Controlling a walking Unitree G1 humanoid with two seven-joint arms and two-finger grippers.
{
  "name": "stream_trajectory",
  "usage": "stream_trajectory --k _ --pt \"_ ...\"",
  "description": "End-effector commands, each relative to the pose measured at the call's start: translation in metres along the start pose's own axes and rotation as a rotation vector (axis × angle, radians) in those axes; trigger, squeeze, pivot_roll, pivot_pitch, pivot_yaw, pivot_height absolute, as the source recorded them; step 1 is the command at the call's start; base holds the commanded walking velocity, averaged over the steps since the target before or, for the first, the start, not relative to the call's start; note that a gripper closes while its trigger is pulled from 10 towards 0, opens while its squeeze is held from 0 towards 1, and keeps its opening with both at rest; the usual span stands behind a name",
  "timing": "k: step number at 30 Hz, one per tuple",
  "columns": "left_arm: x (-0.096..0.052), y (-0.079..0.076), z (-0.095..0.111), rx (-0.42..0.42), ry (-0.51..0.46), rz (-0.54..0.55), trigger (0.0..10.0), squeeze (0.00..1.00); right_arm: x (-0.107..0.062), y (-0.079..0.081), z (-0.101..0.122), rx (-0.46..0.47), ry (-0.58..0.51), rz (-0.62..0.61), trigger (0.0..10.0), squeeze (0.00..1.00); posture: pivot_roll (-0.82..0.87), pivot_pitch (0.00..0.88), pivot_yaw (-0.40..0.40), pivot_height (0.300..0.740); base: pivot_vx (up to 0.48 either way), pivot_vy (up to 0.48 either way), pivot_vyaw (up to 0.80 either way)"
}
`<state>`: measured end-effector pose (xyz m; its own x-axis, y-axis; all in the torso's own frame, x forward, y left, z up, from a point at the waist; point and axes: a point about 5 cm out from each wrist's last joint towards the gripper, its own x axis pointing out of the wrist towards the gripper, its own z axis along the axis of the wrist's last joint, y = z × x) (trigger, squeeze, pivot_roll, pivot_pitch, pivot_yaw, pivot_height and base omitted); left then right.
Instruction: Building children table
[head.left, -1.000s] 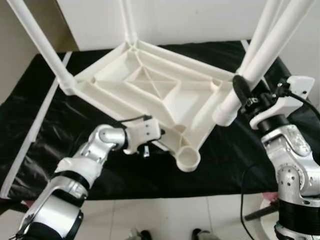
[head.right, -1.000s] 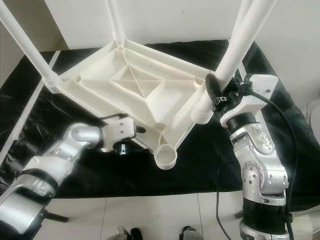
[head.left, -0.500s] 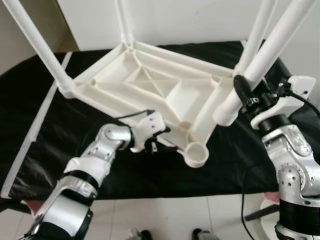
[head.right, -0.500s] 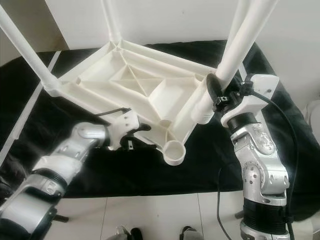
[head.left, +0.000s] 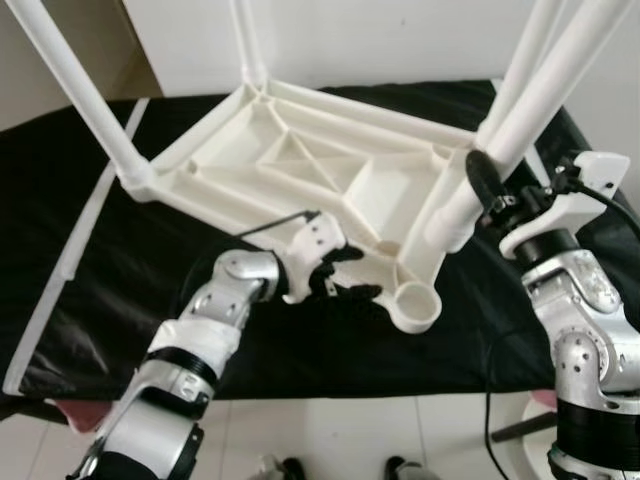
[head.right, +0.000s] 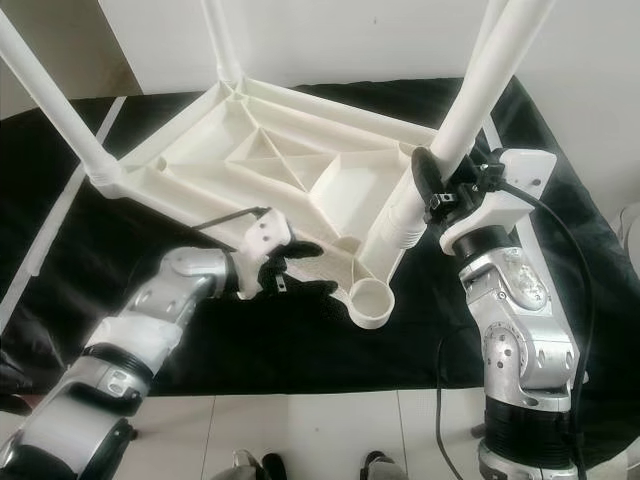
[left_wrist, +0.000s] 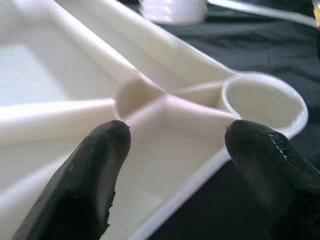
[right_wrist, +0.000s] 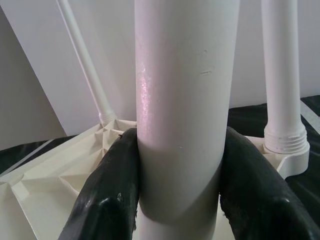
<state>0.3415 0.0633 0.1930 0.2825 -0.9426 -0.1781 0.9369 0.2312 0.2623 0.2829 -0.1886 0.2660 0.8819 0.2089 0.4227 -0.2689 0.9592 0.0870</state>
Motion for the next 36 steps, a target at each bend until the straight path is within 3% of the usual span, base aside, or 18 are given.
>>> stream_trajectory --k 1,8,10,11,14,15,17,20,21,24,26,31,36 --pt "-0.004 0.002 0.003 0.016 -0.008 0.018 0.0 0.00 0.000 0.003 0.004 0.006 -0.022 0.015 10.0 0.00 -0.17 0.169 0.097 0.740 0.000 0.000 0.00" --pt "-0.009 0.003 0.010 0.022 -0.015 -0.018 0.0 0.00 -0.001 0.003 0.004 0.008 -0.022 0.014 10.0 0.00 -0.17 0.168 0.096 0.740 0.000 0.000 0.00" --pt "-0.009 -0.002 0.008 0.074 0.017 -0.067 0.0 0.00 -0.001 0.003 0.004 0.008 -0.023 0.015 10.0 0.00 -0.17 0.168 0.095 0.740 0.000 0.000 0.00" --pt "-0.008 -0.002 0.005 0.078 0.046 -0.051 10.0 0.00 -0.001 0.003 0.005 0.008 -0.023 0.016 10.0 0.00 -0.17 0.168 0.094 0.740 0.000 0.000 0.00" --pt "-0.008 -0.004 0.004 0.060 0.038 -0.069 10.0 0.00 -0.001 0.003 0.005 0.007 -0.022 0.018 10.0 0.00 -0.18 0.168 0.091 0.740 0.000 0.000 0.00" --pt "-0.008 -0.005 0.005 0.035 0.019 -0.074 0.0 0.00 -0.001 0.002 0.005 0.006 -0.021 0.019 10.0 0.00 -0.18 0.169 0.089 0.740 0.000 0.000 0.00" --pt "-0.008 -0.006 0.005 0.006 0.005 -0.071 0.0 0.00 -0.001 0.002 0.005 0.006 -0.020 0.020 10.0 0.00 -0.18 0.169 0.089 0.740 0.000 0.000 0.00" --pt "-0.006 -0.011 0.001 0.039 0.040 -0.110 0.0 0.00 -0.001 0.002 0.005 0.006 -0.018 0.021 10.0 0.00 -0.18 0.166 0.084 0.740 0.000 0.000 0.00" --pt "-0.005 -0.013 -0.003 0.068 0.077 -0.118 10.0 0.00 -0.001 0.002 0.005 0.007 -0.018 0.023 10.0 0.00 -0.18 0.166 0.084 0.740 0.000 0.000 0.00" --pt "-0.004 -0.021 -0.021 0.152 0.202 -0.149 10.0 0.00 0.000 0.003 0.005 0.010 -0.017 0.029 10.0 0.00 -0.18 0.159 0.081 0.740 0.000 0.000 0.00" --pt "-0.004 -0.022 -0.024 0.175 0.222 -0.145 10.0 0.00 0.000 0.003 0.005 0.010 -0.017 0.030 10.0 0.00 -0.18 0.158 0.081 0.740 0.000 0.000 0.00" --pt "-0.001 -0.019 -0.034 0.152 0.302 -0.108 10.0 0.00 0.001 0.004 0.005 0.011 -0.018 0.035 10.0 0.00 -0.18 0.150 0.079 0.740 0.000 0.000 0.00" --pt "0.007 -0.005 -0.033 0.137 0.340 0.030 10.0 0.00 0.000 0.005 0.004 0.013 -0.016 0.041 10.0 0.00 -0.19 0.145 0.081 0.740 0.000 0.000 0.00"
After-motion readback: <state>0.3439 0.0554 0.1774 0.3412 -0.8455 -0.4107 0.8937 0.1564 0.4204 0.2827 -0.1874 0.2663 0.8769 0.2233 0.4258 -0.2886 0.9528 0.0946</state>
